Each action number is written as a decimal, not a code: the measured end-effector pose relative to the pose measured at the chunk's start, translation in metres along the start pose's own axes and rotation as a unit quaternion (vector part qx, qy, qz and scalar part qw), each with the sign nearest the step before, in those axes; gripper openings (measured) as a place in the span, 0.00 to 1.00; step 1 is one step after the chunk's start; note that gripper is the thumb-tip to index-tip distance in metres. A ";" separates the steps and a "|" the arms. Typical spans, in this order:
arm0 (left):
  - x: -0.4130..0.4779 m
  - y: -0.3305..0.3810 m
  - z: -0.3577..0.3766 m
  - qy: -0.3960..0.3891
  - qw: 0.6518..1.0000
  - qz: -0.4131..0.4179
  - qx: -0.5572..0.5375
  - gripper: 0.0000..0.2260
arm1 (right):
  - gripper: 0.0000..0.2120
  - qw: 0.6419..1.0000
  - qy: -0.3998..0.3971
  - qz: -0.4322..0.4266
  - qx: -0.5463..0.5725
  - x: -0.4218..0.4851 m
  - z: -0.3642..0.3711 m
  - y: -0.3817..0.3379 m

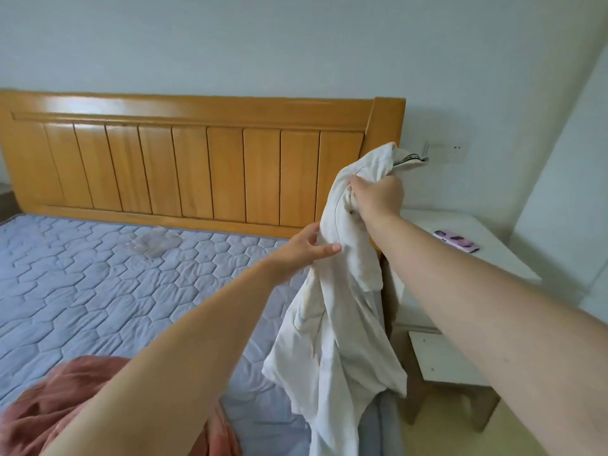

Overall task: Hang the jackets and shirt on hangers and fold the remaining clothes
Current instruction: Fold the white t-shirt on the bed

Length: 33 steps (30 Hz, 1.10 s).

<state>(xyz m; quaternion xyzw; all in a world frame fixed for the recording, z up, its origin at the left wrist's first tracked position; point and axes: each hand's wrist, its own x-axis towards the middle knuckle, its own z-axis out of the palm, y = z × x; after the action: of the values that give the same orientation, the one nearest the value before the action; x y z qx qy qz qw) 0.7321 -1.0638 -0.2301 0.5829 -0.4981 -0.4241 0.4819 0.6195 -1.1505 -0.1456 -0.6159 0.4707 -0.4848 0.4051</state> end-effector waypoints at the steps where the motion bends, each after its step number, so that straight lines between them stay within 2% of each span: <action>1: 0.005 0.022 0.000 0.007 1.000 0.028 -0.003 0.39 | 0.11 0.999 0.014 -0.029 0.007 0.004 -0.005 -0.022; 3: 0.011 0.067 0.000 0.018 0.996 0.085 -0.008 0.36 | 0.16 0.995 0.029 -0.096 0.017 0.010 -0.017 -0.065; 5: 0.010 0.107 0.004 0.024 0.990 0.135 -0.020 0.28 | 0.19 0.988 0.017 -0.154 0.009 0.014 -0.028 -0.103; 8: 0.010 0.141 0.005 0.060 0.981 0.177 -0.048 0.21 | 0.25 0.983 -0.051 -0.173 0.029 0.024 -0.044 -0.136; 10: 0.006 0.150 0.004 0.089 0.975 0.180 -0.091 0.15 | 0.29 0.978 -0.125 -0.153 0.060 0.028 -0.058 -0.137; 13: -0.003 0.147 0.003 0.109 0.966 0.157 -0.173 0.10 | 0.28 0.971 -0.216 -0.083 0.066 0.022 -0.080 -0.096; 14: -0.006 0.143 0.002 0.123 0.964 0.151 -0.180 0.08 | 0.27 0.961 -0.264 -0.035 0.072 0.017 -0.084 -0.075; 16: -0.010 0.135 -0.003 0.147 0.964 0.131 -0.179 0.06 | 0.22 0.919 -0.379 0.058 0.094 0.001 -0.083 -0.033; 18: -0.013 0.125 -0.008 0.149 0.971 0.107 -0.155 0.05 | 0.21 0.897 -0.420 0.103 0.086 -0.016 -0.077 -0.004; 20: -0.015 0.117 -0.014 0.143 0.979 0.074 -0.122 0.04 | 0.23 0.917 -0.378 0.113 0.057 -0.024 -0.071 0.009; 23: -0.018 0.100 -0.031 0.118 0.990 0.024 -0.077 0.05 | 0.06 0.959 -0.259 0.094 0.072 -0.023 -0.067 0.011; 26: -0.017 0.080 -0.051 0.075 0.996 -0.021 -0.040 0.09 | 0.09 0.977 -0.180 0.089 0.068 -0.012 -0.064 0.012; 29: -0.006 0.059 -0.073 0.058 0.995 -0.081 0.012 0.14 | 0.08 0.976 -0.177 0.118 0.034 -0.001 -0.062 0.025; 31: 0.007 0.046 -0.087 0.073 0.989 -0.115 0.064 0.16 | 0.06 0.977 -0.176 0.123 -0.010 0.011 -0.056 0.036; 33: 0.021 0.042 -0.093 0.146 0.978 -0.096 0.112 0.15 | 0.06 0.990 -0.107 0.088 -0.036 0.031 -0.043 0.039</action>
<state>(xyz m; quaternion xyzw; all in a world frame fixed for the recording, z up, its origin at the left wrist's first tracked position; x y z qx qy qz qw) 0.8186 -1.0737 -0.1728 0.7337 -0.4083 -0.3205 0.4385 0.5729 -1.1920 -0.1677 -0.6344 0.4940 -0.3620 0.4717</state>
